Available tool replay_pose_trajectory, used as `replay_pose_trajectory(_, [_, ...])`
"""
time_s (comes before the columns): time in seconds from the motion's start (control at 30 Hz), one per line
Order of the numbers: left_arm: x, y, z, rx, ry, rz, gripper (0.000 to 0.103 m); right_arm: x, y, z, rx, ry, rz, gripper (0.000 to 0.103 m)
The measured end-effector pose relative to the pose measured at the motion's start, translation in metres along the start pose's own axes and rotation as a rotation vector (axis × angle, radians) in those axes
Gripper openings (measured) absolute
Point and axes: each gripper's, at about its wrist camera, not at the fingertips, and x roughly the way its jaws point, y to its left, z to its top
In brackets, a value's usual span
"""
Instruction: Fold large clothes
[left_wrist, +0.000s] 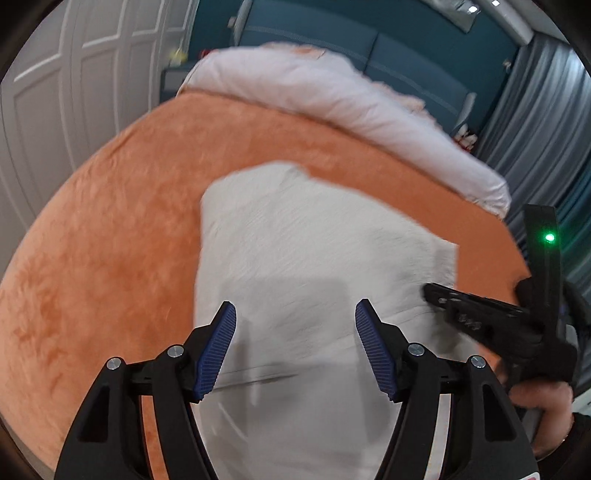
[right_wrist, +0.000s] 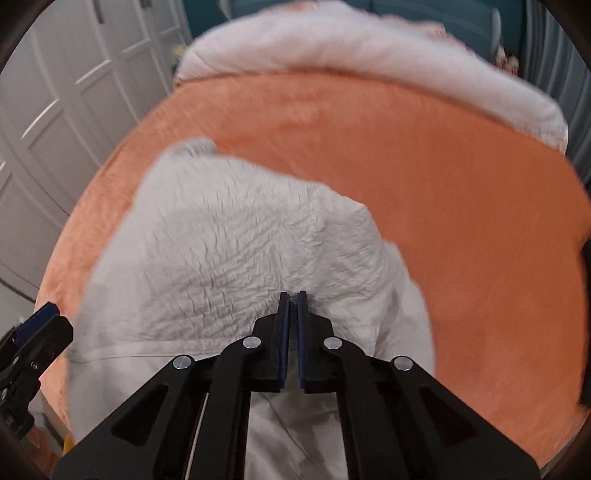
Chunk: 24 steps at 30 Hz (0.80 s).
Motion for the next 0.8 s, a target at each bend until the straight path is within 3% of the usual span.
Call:
replay_pose_trajectory(0.03, [0.012, 0.006, -0.005, -0.008, 0.025, 0.015, 0.068, 0.009, -0.001, -0.005, 0.012, 0.010, 0.008, 0.000])
replay_pose_trajectory(0.13, [0.033, 0.027, -0.023, -0.081, 0.025, -0.032, 0.086, 0.027, -0.008, -0.025, 0.036, -0.001, 0.048, 0.000])
replay_pose_trajectory(0.27, [0.045, 0.042, -0.041, -0.149, 0.013, -0.079, 0.097, 0.035, -0.007, -0.044, 0.067, -0.043, 0.077, 0.000])
replay_pose_trajectory(0.47, [0.053, 0.039, -0.055, -0.127, -0.010, -0.061, 0.098, 0.045, -0.010, -0.063, 0.078, -0.080, 0.095, 0.000])
replay_pose_trajectory(0.6, [0.050, 0.033, -0.056, -0.100, -0.027, -0.025, 0.098, 0.045, -0.007, -0.056, 0.070, -0.067, 0.094, 0.000])
replay_pose_trajectory(0.7, [0.021, 0.025, -0.047, -0.051, -0.038, 0.029, 0.092, 0.014, -0.007, -0.048, 0.089, -0.042, 0.086, 0.000])
replay_pose_trajectory(0.73, [0.004, 0.019, -0.045, -0.011, -0.060, 0.053, 0.088, -0.002, -0.006, -0.049, 0.087, -0.057, 0.113, 0.006])
replay_pose_trajectory(0.8, [-0.026, 0.007, -0.047, 0.052, -0.103, 0.046, 0.089, -0.043, 0.001, -0.062, 0.040, -0.102, 0.176, 0.006])
